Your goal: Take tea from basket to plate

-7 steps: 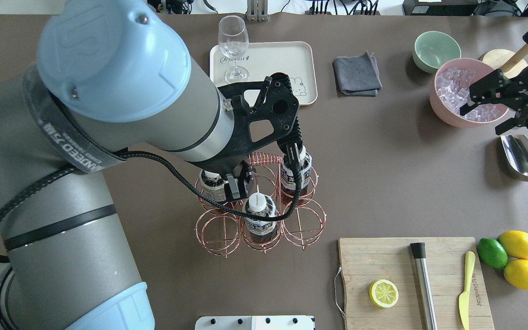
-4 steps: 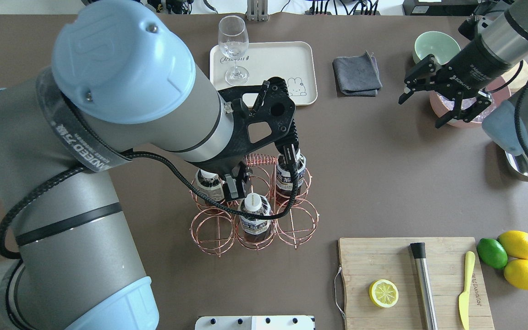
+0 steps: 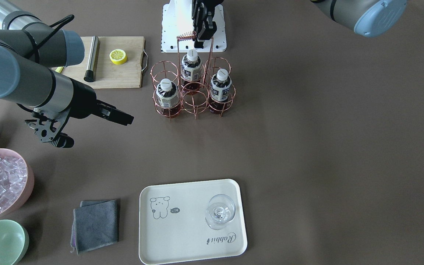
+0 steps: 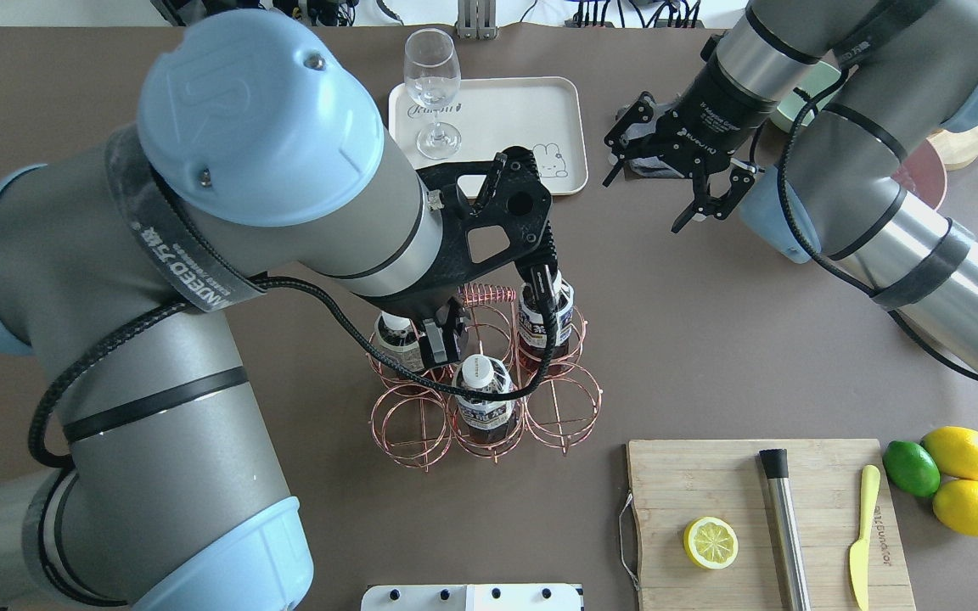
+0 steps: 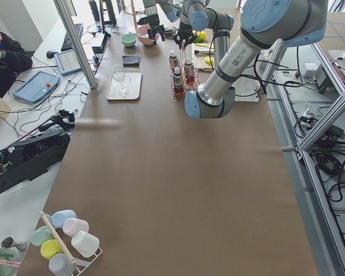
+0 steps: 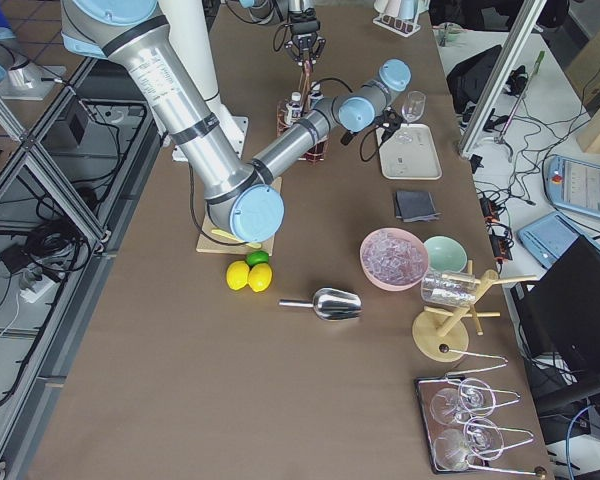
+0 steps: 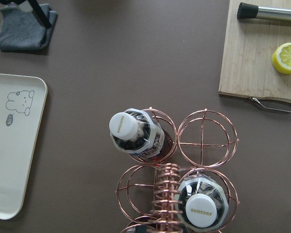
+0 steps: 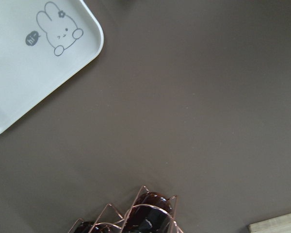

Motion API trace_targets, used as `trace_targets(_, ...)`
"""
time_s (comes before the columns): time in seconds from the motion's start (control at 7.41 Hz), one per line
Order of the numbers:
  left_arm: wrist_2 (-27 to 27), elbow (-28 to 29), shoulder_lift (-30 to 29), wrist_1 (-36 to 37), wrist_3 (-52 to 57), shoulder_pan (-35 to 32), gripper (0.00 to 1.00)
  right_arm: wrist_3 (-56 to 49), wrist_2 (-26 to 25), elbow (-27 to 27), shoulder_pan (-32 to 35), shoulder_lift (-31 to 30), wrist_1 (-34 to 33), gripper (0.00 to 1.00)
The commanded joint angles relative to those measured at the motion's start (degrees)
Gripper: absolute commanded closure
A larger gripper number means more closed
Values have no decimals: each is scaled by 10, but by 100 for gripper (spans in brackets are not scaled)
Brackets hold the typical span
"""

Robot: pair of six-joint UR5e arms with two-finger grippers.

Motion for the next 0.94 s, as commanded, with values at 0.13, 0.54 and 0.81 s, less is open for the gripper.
trace_targets(0.13, -1, 2, 1, -5, 0, -1, 100, 28, 3, -30, -57, 38, 40, 1)
trace_targets(0.54, 0, 3, 1, -5, 0, -1, 100, 31, 14, -24, -77, 46, 41, 5)
trace_targets(0.81, -1, 3, 0, -5, 0, -1, 100, 30, 29, -22, -79, 46, 41, 25)
